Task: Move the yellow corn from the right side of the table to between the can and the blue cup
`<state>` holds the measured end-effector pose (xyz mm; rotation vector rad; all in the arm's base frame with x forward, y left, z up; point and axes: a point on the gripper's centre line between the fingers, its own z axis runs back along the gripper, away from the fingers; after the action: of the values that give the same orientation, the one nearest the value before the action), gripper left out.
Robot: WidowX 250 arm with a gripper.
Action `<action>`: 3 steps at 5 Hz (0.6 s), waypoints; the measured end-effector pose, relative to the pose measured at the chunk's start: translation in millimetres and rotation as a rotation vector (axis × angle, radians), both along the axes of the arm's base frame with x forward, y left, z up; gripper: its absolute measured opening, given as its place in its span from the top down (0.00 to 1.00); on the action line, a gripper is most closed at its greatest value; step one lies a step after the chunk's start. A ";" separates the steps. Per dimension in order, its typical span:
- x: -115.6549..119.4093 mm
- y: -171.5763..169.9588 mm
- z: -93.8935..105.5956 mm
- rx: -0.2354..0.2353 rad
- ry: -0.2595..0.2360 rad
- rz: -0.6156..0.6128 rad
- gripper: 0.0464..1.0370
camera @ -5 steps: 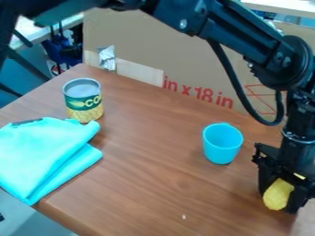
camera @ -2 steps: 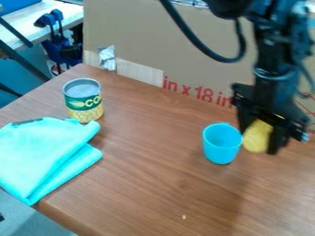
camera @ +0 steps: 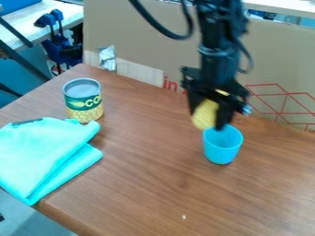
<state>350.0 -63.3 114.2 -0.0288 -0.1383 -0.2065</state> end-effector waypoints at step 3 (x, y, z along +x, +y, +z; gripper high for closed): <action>2.3 64.6 -12.6 -0.052 0.052 0.066 0.36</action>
<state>352.3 1.3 101.6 -0.0810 -0.0927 -0.1356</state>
